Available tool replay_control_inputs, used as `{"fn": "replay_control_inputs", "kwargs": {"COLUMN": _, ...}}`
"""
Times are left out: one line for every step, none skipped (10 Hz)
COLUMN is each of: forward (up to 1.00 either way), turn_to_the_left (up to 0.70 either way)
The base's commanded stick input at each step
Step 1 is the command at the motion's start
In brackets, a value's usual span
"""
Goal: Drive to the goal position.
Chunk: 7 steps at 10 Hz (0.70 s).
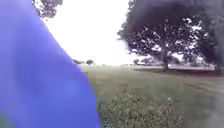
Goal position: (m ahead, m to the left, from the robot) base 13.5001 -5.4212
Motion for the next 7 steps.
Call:
{"fn": "replay_control_inputs", "kwargs": {"forward": 1.0, "turn_to_the_left": 0.0}}
{"fn": "replay_control_inputs", "kwargs": {"forward": 1.0, "turn_to_the_left": 0.0}}
{"fn": "replay_control_inputs", "kwargs": {"forward": 1.0, "turn_to_the_left": 0.0}}
{"fn": "replay_control_inputs", "kwargs": {"forward": 1.0, "turn_to_the_left": 0.0}}
{"fn": "replay_control_inputs", "kwargs": {"forward": 1.0, "turn_to_the_left": 0.0}}
{"fn": "replay_control_inputs", "kwargs": {"forward": 1.0, "turn_to_the_left": 0.0}}
{"fn": "replay_control_inputs", "kwargs": {"forward": 1.0, "turn_to_the_left": 0.0}}
